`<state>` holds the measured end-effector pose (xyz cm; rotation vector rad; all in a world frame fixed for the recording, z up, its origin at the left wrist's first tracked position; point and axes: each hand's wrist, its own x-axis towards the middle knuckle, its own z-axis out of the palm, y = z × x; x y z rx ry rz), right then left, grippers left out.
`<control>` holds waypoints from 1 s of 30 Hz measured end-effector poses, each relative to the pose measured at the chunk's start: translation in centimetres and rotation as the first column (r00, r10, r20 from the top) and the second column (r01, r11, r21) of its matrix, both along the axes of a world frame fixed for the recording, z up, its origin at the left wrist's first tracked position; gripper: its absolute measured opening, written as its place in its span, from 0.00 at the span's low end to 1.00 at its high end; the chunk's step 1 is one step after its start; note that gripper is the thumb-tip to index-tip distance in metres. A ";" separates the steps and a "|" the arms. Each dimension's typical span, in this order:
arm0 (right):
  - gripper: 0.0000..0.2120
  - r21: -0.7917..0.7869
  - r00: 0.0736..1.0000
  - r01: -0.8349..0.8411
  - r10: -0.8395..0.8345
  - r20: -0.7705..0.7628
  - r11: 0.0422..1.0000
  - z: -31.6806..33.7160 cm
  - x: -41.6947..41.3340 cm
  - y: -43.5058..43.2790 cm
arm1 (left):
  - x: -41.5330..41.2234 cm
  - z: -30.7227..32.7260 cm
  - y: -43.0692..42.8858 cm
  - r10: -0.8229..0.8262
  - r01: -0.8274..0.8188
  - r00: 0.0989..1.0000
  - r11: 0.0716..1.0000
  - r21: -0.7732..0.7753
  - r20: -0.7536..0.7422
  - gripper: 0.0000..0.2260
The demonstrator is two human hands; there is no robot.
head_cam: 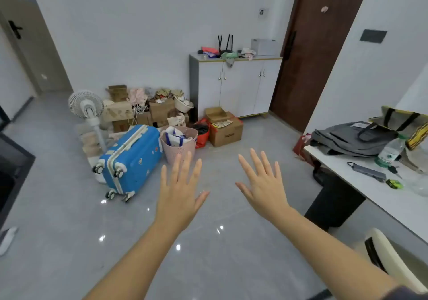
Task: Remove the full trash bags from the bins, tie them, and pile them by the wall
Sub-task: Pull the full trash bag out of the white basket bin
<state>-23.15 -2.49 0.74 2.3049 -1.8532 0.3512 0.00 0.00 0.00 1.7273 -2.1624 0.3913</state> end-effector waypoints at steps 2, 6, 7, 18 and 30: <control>0.32 0.024 1.000 0.008 -0.008 -0.015 1.000 -0.6 2.7 0.1 | 2.4 -0.5 0.1 0.025 -0.025 1.000 0.999 0.036 -0.018 0.32; 0.31 0.034 1.000 0.028 -0.028 -0.007 0.999 -2.9 9.0 1.0 | 8.5 -2.5 0.4 0.025 -0.025 1.000 0.998 0.059 0.014 0.32; 0.30 0.029 0.999 0.034 -0.034 -0.007 0.999 -3.4 10.7 1.1 | 10.3 -2.8 0.5 0.027 -0.029 0.999 0.997 0.069 0.019 0.32; 0.31 0.140 1.000 0.003 -0.002 -0.006 0.990 -6.5 26.5 0.9 | 26.0 -6.1 1.6 0.072 -0.081 0.996 0.977 0.199 0.050 0.31; 0.30 0.244 0.992 -0.113 0.125 -0.034 0.963 -10.5 39.4 -8.8 | 38.2 -8.7 -5.7 0.147 -0.158 0.987 0.935 0.316 0.057 0.31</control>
